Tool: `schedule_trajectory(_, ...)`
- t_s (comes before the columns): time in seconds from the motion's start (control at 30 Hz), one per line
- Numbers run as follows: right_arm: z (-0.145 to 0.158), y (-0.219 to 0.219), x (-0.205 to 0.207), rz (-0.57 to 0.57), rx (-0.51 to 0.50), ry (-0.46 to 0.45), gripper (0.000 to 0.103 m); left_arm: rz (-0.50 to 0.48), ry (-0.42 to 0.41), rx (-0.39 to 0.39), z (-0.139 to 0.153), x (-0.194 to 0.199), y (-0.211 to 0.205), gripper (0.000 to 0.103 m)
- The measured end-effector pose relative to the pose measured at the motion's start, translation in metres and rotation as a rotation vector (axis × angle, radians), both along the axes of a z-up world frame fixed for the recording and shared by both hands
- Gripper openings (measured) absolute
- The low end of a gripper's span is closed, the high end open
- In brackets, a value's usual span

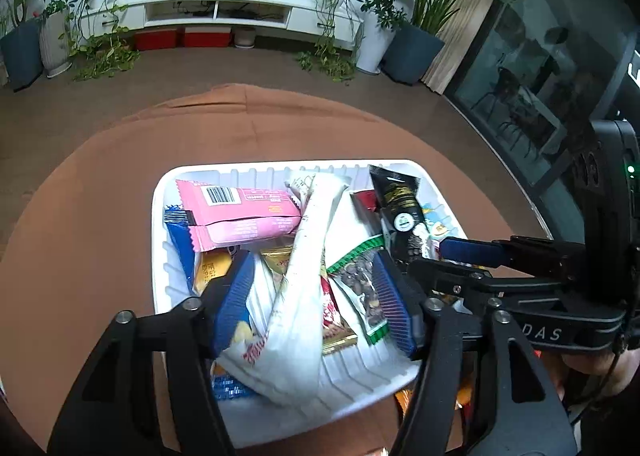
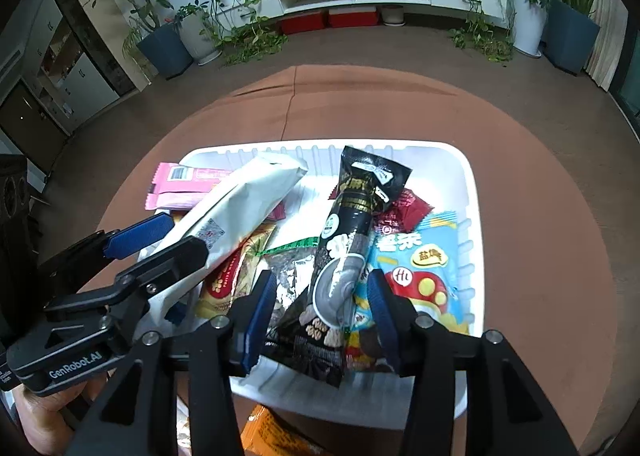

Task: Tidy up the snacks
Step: 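Open both grippers to release the packets into the tray and withdraw, then lower the left gripper onto the white-and-orange wrapped bar and close it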

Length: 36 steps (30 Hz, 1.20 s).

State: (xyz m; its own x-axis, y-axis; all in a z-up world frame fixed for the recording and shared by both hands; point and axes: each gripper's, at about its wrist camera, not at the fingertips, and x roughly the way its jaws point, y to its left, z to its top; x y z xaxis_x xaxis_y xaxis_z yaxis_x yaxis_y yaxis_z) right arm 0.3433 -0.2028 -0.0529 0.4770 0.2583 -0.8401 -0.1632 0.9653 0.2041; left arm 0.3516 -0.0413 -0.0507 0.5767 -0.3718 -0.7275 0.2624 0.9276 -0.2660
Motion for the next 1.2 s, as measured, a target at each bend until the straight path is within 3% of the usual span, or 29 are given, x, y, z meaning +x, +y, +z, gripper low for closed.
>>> schedule_trajectory(0.1,0.008,-0.007,-0.011,-0.012,0.039,-0.014,0.064,-0.009,-0.017,0.0,0.01,-0.014,0.005,0.077)
schedule_trajectory(0.23,0.02,-0.024,-0.035,-0.037,0.155,-0.054,0.083,-0.021,-0.041,0.022,0.021,-0.04,0.015,0.103)
schedule_trajectory(0.53,0.031,-0.058,-0.118,-0.057,0.384,-0.136,0.092,-0.152,-0.066,0.124,0.014,-0.108,0.027,0.103)
schedule_trajectory(0.67,0.019,-0.064,-0.155,-0.076,0.407,-0.133,0.093,-0.207,-0.056,0.157,0.0,-0.141,0.023,0.103)
schedule_trajectory(0.87,-0.003,-0.076,-0.211,-0.138,0.431,-0.128,0.093,-0.309,-0.076,0.132,-0.013,-0.181,0.011,0.103)
schedule_trajectory(1.2,-0.024,-0.078,-0.246,-0.158,0.444,-0.083,0.093,-0.517,-0.037,0.303,-0.026,-0.189,-0.018,0.103)
